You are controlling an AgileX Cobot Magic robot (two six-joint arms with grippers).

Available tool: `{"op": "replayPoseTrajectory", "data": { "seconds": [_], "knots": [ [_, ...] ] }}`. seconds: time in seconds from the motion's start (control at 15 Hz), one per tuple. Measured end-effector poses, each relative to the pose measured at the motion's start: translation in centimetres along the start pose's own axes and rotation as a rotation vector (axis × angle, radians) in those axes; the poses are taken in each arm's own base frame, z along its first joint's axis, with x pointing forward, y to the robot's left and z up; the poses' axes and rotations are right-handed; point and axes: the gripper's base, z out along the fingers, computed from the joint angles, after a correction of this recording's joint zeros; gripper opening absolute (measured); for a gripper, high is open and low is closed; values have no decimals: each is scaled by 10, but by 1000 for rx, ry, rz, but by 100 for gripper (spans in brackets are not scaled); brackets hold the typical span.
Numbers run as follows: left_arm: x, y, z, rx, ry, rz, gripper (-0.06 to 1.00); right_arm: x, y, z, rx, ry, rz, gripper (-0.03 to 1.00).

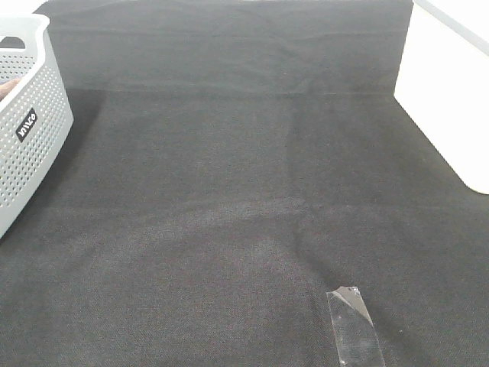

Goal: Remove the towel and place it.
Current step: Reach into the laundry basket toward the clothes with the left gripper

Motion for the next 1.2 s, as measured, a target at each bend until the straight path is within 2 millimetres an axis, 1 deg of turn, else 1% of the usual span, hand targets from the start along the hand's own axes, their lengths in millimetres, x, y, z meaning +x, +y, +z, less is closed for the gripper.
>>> {"op": "replayPoseTrajectory", "data": {
  "seconds": [0.07, 0.2, 0.27, 0.4, 0.47, 0.53, 0.6, 0.67, 0.73, 0.8, 0.87, 0.93, 1.0, 1.07, 1.2],
  "knots": [
    [0, 0, 0, 0, 0, 0, 99, 0, 0, 0, 0, 0, 0, 77],
    [-41, 3, 0, -12, 43, 191, 99, 0, 0, 0, 0, 0, 0, 77],
    [-66, 5, 8, -14, 54, 288, 99, 0, 0, 0, 0, 0, 0, 77],
    [-123, 11, 29, -22, 62, 480, 99, 0, 0, 0, 0, 0, 0, 77],
    [-152, 14, 43, -27, 77, 571, 99, 0, 0, 0, 0, 0, 0, 77],
    [-196, 20, 70, -30, 124, 712, 99, 0, 0, 0, 0, 0, 0, 77],
    [-196, 20, 70, -30, 124, 712, 99, 0, 0, 0, 0, 0, 0, 77],
    [-220, 24, 89, -19, 181, 795, 99, 0, 0, 0, 0, 0, 0, 77],
    [-252, 32, 140, 40, 356, 913, 99, 0, 0, 0, 0, 0, 0, 77],
    [-252, 32, 140, 40, 356, 913, 99, 0, 0, 0, 0, 0, 0, 77],
    [-263, 37, 164, 58, 424, 959, 99, 0, 0, 0, 0, 0, 0, 77],
    [-268, 42, 193, 63, 485, 1007, 99, 0, 0, 0, 0, 0, 0, 77],
    [-269, 47, 218, 64, 536, 1059, 99, 0, 0, 0, 0, 0, 0, 77],
    [-266, 52, 240, 64, 595, 1117, 99, 0, 0, 0, 0, 0, 0, 77],
    [-247, 65, 285, 66, 740, 1210, 99, 0, 0, 0, 0, 0, 0, 77]
  ]
}}
